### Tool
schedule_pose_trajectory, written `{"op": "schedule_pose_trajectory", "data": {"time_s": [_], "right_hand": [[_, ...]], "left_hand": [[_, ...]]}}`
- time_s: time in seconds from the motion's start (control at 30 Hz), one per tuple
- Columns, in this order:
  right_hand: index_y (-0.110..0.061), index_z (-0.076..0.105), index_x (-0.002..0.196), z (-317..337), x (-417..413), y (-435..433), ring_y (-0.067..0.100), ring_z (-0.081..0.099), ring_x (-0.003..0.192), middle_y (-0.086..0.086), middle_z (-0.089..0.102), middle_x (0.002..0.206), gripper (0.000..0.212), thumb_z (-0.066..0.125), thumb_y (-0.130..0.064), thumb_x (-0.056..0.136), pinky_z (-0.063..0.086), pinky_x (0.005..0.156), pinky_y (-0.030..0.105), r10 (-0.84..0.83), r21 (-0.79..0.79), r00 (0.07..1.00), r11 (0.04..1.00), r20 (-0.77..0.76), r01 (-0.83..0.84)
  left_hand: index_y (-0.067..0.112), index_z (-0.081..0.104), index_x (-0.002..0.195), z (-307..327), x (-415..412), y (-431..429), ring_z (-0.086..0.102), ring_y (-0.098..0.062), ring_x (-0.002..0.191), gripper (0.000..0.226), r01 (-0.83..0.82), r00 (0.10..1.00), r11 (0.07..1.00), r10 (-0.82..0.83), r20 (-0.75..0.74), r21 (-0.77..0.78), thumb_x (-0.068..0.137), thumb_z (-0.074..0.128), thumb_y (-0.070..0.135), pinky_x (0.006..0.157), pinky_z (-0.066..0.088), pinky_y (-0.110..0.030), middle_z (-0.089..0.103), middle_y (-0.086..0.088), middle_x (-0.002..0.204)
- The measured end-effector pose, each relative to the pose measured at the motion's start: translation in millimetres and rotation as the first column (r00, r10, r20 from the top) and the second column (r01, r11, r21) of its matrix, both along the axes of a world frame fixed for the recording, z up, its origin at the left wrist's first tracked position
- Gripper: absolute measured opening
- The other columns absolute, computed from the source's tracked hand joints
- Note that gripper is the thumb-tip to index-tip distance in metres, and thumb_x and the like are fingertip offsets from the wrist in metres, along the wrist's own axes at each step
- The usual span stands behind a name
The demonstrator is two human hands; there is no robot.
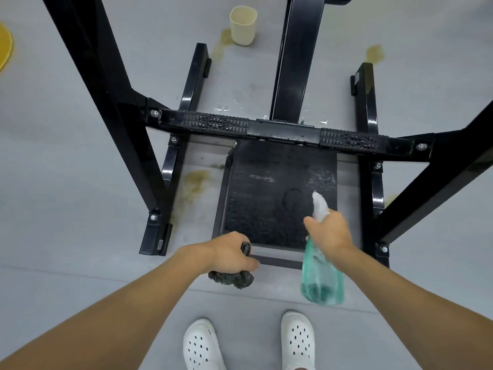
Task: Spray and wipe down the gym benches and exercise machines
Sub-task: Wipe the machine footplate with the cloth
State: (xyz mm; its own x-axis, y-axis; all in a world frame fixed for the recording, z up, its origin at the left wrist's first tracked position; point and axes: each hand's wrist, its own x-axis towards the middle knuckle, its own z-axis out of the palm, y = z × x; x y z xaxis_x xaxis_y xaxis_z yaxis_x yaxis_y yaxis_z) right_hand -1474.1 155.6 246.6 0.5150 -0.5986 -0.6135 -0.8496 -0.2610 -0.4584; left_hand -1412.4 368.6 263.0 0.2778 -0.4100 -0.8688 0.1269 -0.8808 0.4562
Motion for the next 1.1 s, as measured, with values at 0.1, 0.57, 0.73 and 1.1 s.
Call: {"op": "schedule_pose_trajectory", "data": {"time_s": [0.1, 0.57, 0.73, 1.1], "right_hand": [[-0.008, 0.055, 0.09, -1.0, -17.3, -15.7, 0.024, 0.055, 0.06, 0.016, 0.067, 0.08, 0.012, 0.057, -0.019, 0.091, 0.041, 0.051, 0.026, -0.016, 0.008, 0.998, 1.0, -0.06, 0.017], [-0.013, 0.06, 0.088, -12.1, -66.6, 40.9, 0.034, 0.071, 0.084, 0.013, 0.067, 0.086, 0.011, 0.065, -0.022, 0.086, 0.059, 0.08, 0.049, 0.267, 0.226, 0.954, 0.946, -0.136, -0.232], [-0.023, 0.054, 0.08, -13.4, -56.9, 78.8, 0.025, 0.067, 0.073, 0.002, 0.064, 0.077, 0.007, 0.059, -0.027, 0.082, 0.053, 0.069, 0.034, 0.386, 0.21, 0.917, 0.909, -0.099, -0.36], [-0.018, 0.048, 0.127, -25.6, -3.7, 157.2, 0.027, 0.055, 0.11, 0.006, 0.048, 0.125, 0.042, 0.063, -0.017, 0.088, 0.049, 0.096, 0.046, 0.557, 0.212, 0.791, 0.766, 0.254, -0.607]], "left_hand": [[0.005, 0.058, 0.123, 0.0, -4.3, -5.4, 0.054, -0.02, 0.076, 0.047, 0.005, 1.0, 1.0, -0.005, -0.006, -0.006, 0.092, 0.069, 0.038, 0.069, 0.046, -0.033, 0.056, -0.005, 0.09], [0.011, 0.058, 0.124, -0.5, -26.7, 9.0, 0.064, -0.023, 0.101, 0.044, 0.063, 0.997, 0.998, -0.064, 0.032, 0.021, 0.091, 0.067, 0.04, 0.088, 0.053, -0.036, 0.063, -0.009, 0.115], [0.008, 0.063, 0.109, -5.1, -34.6, 21.1, 0.06, -0.018, 0.081, 0.033, -0.011, 1.0, 1.0, 0.011, -0.002, 0.011, 0.088, 0.067, 0.033, 0.076, 0.052, -0.033, 0.063, -0.005, 0.093], [0.015, 0.064, 0.077, 11.9, -0.5, 56.7, 0.062, -0.022, 0.07, 0.04, -0.39, 0.9, 0.921, 0.385, 0.204, -0.019, 0.094, 0.057, 0.05, 0.059, 0.046, -0.026, 0.064, -0.004, 0.077]]}}
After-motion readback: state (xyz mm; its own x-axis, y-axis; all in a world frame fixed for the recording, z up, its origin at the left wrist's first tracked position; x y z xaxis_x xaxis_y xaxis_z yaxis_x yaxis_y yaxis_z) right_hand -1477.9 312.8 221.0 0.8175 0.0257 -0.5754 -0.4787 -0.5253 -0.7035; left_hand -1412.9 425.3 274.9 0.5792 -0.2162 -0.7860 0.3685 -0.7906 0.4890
